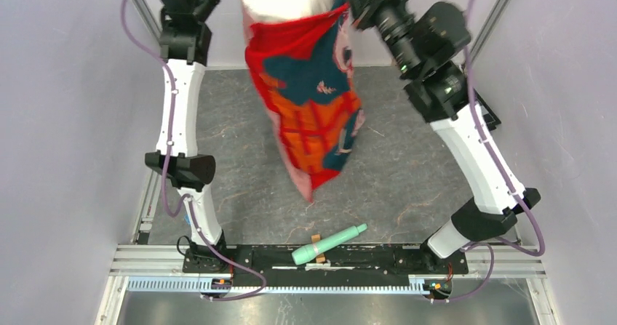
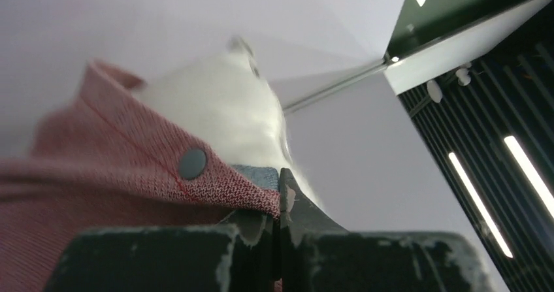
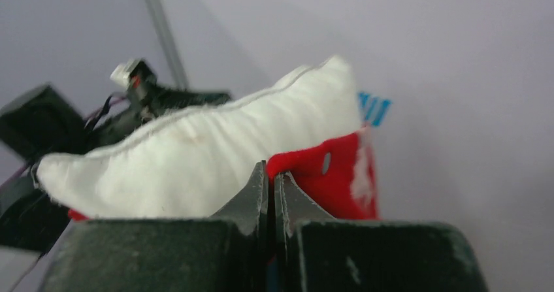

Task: Put the pillow into the pillowcase

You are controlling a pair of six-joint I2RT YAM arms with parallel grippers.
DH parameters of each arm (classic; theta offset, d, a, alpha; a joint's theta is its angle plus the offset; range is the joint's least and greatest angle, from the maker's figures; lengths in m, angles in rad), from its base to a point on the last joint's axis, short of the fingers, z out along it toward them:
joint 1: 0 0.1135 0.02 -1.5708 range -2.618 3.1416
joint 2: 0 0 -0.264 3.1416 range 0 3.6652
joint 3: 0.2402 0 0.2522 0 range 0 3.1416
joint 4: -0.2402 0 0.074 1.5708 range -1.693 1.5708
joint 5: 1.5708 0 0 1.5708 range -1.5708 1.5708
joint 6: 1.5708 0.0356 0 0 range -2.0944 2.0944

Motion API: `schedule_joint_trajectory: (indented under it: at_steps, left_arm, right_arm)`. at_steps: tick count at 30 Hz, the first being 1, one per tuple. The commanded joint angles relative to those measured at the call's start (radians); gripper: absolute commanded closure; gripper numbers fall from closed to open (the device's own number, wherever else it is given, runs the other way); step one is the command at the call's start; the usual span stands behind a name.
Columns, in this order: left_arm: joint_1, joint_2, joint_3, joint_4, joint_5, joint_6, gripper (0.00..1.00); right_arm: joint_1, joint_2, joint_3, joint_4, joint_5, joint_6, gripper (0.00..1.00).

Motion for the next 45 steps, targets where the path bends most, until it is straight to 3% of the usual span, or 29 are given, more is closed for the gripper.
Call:
schedule_joint_trajectory:
  at_steps: [1, 3, 5, 8, 10, 13, 16, 17, 18, 21, 23, 25, 26, 28, 30, 31, 33, 35, 37, 39, 41, 45]
  left_arm:
    - [-0.229, -0.078, -0.003, 0.117, 0.087, 0.069, 0.97]
    - [-0.249, -0.125, -0.04, 0.158, 0.074, 0.089, 0.97]
    - [-0.158, -0.122, 0.049, 0.121, 0.009, 0.111, 0.97]
    - [0.068, -0.121, -0.019, 0.259, -0.059, -0.123, 0.97]
    - [0.116, -0.079, -0.01, 0.289, -0.076, -0.223, 0.97]
    - [-0.021, -0.016, 0.093, 0.224, 0.003, -0.173, 0.97]
    - [-0.249, -0.063, 0.056, 0.152, 0.023, -0.009, 0.97]
    - [-0.273, -0.084, 0.03, 0.145, 0.004, 0.025, 0.97]
    - [-0.257, -0.094, 0.024, 0.149, -0.008, 0.029, 0.97]
    - [-0.024, -0.081, 0.046, 0.207, -0.028, -0.111, 0.97]
    - [0.117, -0.058, 0.037, 0.293, -0.019, -0.271, 0.97]
    - [0.173, -0.038, 0.039, 0.323, -0.016, -0.347, 0.97]
    - [0.159, -0.036, 0.043, 0.32, -0.004, -0.349, 0.97]
    - [-0.022, -0.056, 0.049, 0.276, 0.016, -0.25, 0.97]
    - [-0.206, -0.079, 0.048, 0.189, 0.022, -0.094, 0.97]
    - [-0.248, -0.088, 0.041, 0.164, 0.02, -0.054, 0.97]
    - [-0.198, -0.098, 0.035, 0.175, 0.005, -0.052, 0.97]
    - [-0.034, -0.093, 0.034, 0.198, -0.005, -0.144, 0.97]
    - [0.127, -0.065, 0.013, 0.298, 0.016, -0.316, 0.97]
    - [0.209, -0.026, 0.049, 0.325, 0.026, -0.399, 0.97]
    - [0.186, -0.012, 0.102, 0.298, 0.023, -0.384, 0.97]
    - [-0.055, -0.046, 0.08, 0.213, 0.025, -0.202, 0.97]
  right_arm:
    - [-0.28, 0.012, 0.205, 0.067, 0.05, 0.028, 1.0]
    - [-0.372, 0.02, 0.205, 0.065, 0.021, 0.094, 1.0]
    - [-0.368, -0.019, 0.137, 0.077, -0.053, 0.131, 1.0]
    - [-0.219, -0.125, -0.03, 0.12, -0.066, 0.089, 1.0]
    - [-0.122, -0.167, -0.068, 0.127, -0.014, 0.019, 1.0]
    - [-0.15, -0.128, 0.057, 0.081, 0.107, -0.061, 1.0]
    - [-0.333, -0.046, 0.201, 0.053, 0.043, 0.049, 1.0]
    - [-0.361, -0.039, 0.199, 0.059, 0.027, 0.071, 1.0]
    - [-0.364, -0.042, 0.187, 0.061, 0.007, 0.087, 1.0]
    - [-0.315, -0.113, 0.036, 0.104, -0.115, 0.154, 1.0]
    - [-0.201, -0.185, -0.082, 0.13, -0.079, 0.095, 1.0]
    - [-0.149, -0.224, -0.13, 0.163, -0.061, 0.073, 1.0]
    - [-0.149, -0.22, -0.103, 0.145, -0.037, 0.059, 1.0]
    - [-0.162, -0.168, 0.02, 0.059, 0.061, -0.006, 1.0]
    - [-0.284, -0.096, 0.159, 0.01, 0.028, 0.059, 1.0]
    - [-0.348, -0.073, 0.187, 0.01, -0.009, 0.113, 1.0]
    - [-0.367, -0.072, 0.168, 0.027, -0.052, 0.156, 1.0]
    - [-0.356, -0.113, 0.073, 0.071, -0.134, 0.219, 1.0]
    - [-0.274, -0.169, -0.049, 0.115, -0.158, 0.202, 1.0]
    - [-0.172, -0.183, -0.082, 0.097, -0.126, 0.141, 1.0]
    - [-0.166, -0.15, -0.042, 0.043, -0.099, 0.123, 1.0]
    - [-0.271, -0.053, 0.053, -0.022, -0.125, 0.188, 1.0]
